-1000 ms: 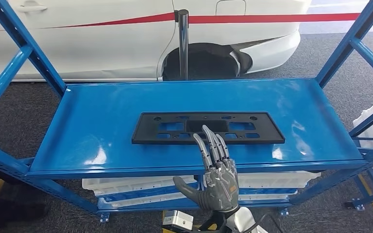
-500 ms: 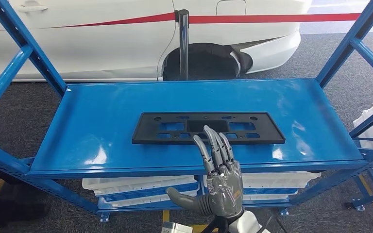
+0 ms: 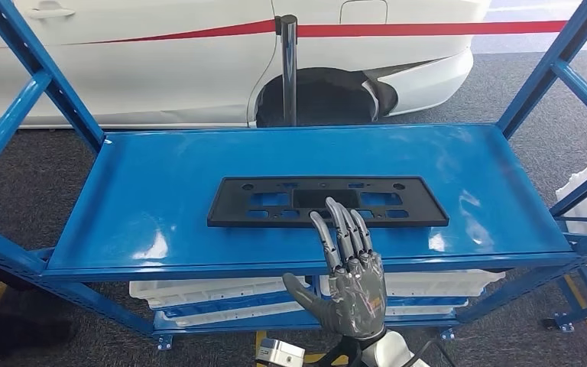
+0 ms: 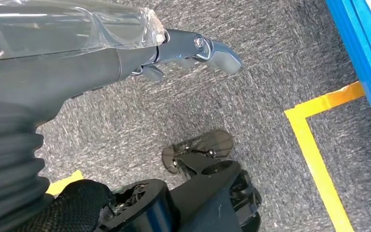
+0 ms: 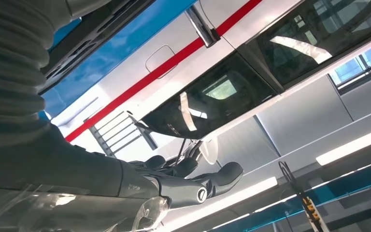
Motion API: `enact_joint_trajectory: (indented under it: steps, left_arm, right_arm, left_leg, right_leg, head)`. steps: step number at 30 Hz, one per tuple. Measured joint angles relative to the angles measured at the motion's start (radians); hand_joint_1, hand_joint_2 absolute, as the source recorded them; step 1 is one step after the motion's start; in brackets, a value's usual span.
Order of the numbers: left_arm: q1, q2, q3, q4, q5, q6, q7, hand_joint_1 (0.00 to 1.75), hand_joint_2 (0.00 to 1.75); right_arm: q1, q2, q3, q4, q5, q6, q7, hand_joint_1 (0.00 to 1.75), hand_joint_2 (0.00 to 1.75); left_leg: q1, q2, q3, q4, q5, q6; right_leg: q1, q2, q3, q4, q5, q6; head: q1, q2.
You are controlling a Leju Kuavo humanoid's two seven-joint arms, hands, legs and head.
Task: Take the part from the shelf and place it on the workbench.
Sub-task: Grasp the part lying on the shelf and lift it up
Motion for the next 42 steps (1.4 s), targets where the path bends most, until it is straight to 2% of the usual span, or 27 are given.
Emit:
enact_joint_trajectory:
  steps: [29,32,36,42]
  left_arm:
    - [-0.01,0.0,-0.002,0.0,0.009,-0.01,0.013,0.0,1.75]
    - [-0.01,0.0,-0.002,0.0,0.028,-0.042,-0.017,0.0,1.75]
    - [-0.006,0.0,0.001,0.001,0.078,-0.126,-0.105,0.0,1.75]
    - [-0.009,0.001,0.002,0.002,0.057,-0.145,-0.059,0.0,1.75]
  right_arm:
    - [0.007,-0.009,-0.004,0.021,-0.063,-0.013,-0.002,0.0,1.75]
    - [0.007,-0.009,-0.004,0.021,-0.064,-0.015,-0.004,0.0,1.75]
    - [0.007,-0.009,-0.004,0.021,-0.075,-0.021,-0.005,0.0,0.0]
    - [0.006,-0.009,-0.004,0.021,-0.094,-0.021,-0.026,0.0,0.0]
  left_leg:
    - [0.0,0.0,0.0,0.0,0.0,0.0]
    - [0.0,0.0,0.0,0.0,0.0,0.0]
    - [0.0,0.0,0.0,0.0,0.0,0.0]
    - [0.0,0.0,0.0,0.0,0.0,0.0]
  right_leg:
    - [0.0,0.0,0.0,0.0,0.0,0.0]
    - [0.0,0.0,0.0,0.0,0.0,0.0]
    - [0.0,0.0,0.0,0.0,0.0,0.0]
    - [0.0,0.0,0.0,0.0,0.0,0.0]
  head:
    - [0.0,0.0]
    - [0.0,0.0]
    - [0.0,0.0]
    - [0.0,0.0]
